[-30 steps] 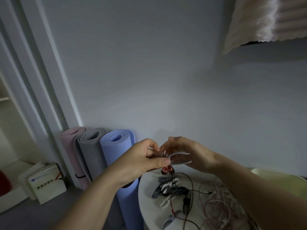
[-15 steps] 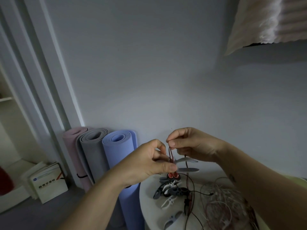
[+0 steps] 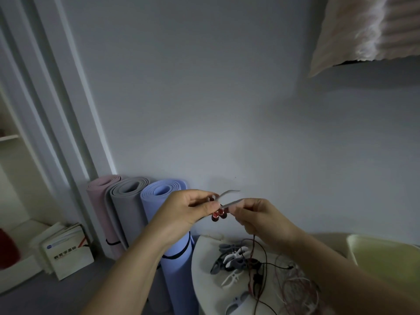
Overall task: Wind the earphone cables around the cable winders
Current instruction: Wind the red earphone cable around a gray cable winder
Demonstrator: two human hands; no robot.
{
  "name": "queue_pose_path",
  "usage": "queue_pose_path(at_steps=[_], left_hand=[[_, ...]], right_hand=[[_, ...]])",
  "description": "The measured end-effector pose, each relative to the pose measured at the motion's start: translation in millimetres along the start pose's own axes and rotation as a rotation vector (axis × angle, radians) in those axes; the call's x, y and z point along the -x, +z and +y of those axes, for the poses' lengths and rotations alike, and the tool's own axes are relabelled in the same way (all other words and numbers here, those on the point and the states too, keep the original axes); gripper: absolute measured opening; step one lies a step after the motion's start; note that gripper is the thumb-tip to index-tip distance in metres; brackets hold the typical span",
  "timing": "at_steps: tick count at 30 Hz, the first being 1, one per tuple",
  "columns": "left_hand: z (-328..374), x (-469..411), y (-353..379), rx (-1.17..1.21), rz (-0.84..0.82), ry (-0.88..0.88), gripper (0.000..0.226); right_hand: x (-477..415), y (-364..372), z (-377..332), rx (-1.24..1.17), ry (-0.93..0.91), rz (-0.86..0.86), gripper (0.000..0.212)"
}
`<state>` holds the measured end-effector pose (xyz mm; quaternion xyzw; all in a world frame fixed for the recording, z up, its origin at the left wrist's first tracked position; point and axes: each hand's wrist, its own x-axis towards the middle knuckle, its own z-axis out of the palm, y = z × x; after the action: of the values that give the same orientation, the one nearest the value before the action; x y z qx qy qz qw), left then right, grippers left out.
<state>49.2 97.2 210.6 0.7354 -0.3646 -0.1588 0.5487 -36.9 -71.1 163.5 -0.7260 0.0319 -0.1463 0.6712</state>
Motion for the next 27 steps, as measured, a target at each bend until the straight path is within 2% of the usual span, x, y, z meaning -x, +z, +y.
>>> queue_pose_path(at_steps=[2, 8, 11, 14, 16, 22, 27], left_hand=[[-3.9, -1.6, 3.4, 0.089, 0.031, -0.034, 0.009], [-6.8, -9.1, 20.0, 0.515, 0.130, -0.193, 0.012], [-7.6, -14.6, 28.4, 0.656, 0.234, -0.256, 0.010], [-7.2, -16.6, 36.5, 0.678, 0.301, -0.270, 0.011], [-7.4, -17.7, 41.8, 0.690, 0.349, -0.260, 0.009], [-7.4, -18.8, 54.8, 0.676, 0.442, -0.199, 0.007], [-7.1, -17.8, 61.3, 0.688, 0.484, -0.183, 0.009]], right_hand=[[2.1, 4.0, -2.0, 0.078, -0.024, 0.053, 0.020], [6.9, 17.5, -3.2, 0.170, -0.053, 0.180, 0.019], [11.3, 29.1, -2.9, 0.115, -0.130, 0.237, 0.012], [11.7, 36.1, -5.0, -0.029, -0.133, 0.297, 0.025], [9.3, 37.9, -6.6, -0.039, -0.165, 0.372, 0.029], [5.1, 40.0, -11.2, -0.018, -0.257, 0.520, 0.017], [2.4, 34.7, -10.9, -0.016, -0.204, 0.435, 0.014]])
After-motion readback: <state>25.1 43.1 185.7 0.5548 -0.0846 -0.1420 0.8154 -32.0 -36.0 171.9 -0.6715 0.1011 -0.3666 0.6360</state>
